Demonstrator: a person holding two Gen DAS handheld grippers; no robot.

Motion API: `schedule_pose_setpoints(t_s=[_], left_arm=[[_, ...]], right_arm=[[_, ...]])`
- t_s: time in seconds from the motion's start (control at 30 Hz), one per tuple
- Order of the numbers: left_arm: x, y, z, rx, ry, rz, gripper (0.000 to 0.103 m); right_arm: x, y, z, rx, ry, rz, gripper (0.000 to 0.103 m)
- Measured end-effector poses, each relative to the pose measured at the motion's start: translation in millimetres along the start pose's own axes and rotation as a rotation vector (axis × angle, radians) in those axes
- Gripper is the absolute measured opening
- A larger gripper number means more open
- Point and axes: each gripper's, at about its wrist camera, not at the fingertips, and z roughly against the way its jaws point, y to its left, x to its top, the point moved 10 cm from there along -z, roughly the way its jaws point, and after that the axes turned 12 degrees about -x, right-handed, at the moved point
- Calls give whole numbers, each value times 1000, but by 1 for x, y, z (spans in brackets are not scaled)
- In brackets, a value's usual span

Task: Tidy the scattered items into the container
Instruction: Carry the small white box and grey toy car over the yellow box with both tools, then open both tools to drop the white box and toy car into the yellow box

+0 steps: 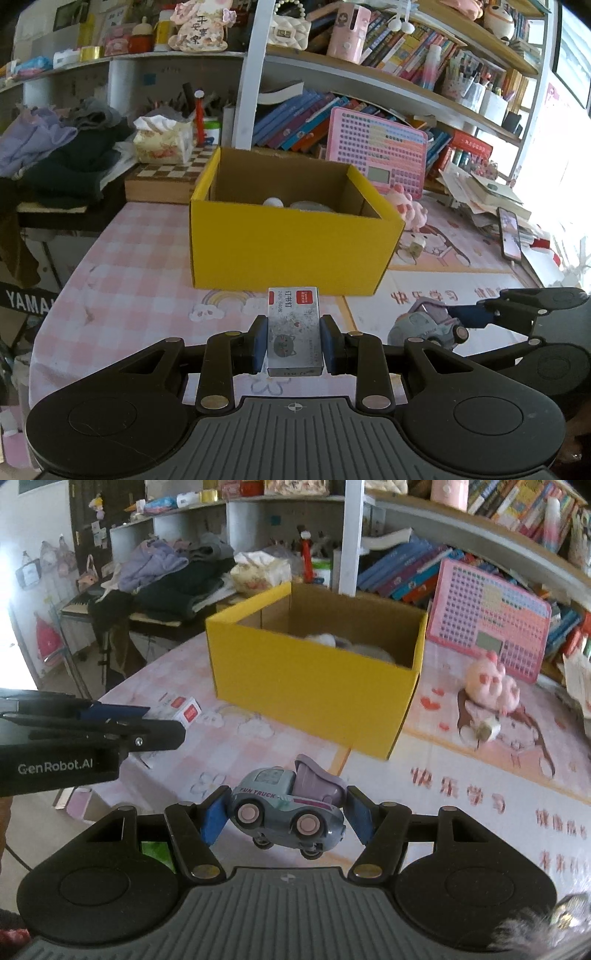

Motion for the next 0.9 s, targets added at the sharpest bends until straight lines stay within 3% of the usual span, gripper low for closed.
schedule_pose_setpoints(t_s=[0.63,0.77,0.9], left_arm=[[117,16,-63,55,-110,-80,28],[132,29,-97,53,-60,-53,29],[130,38,-135,72,31,-65,29]], right_arm=[[127,-44,-52,35,-242,51,64],[151,-53,-87,24,-237,115,64],[157,-55,-140,27,-158,255,64]])
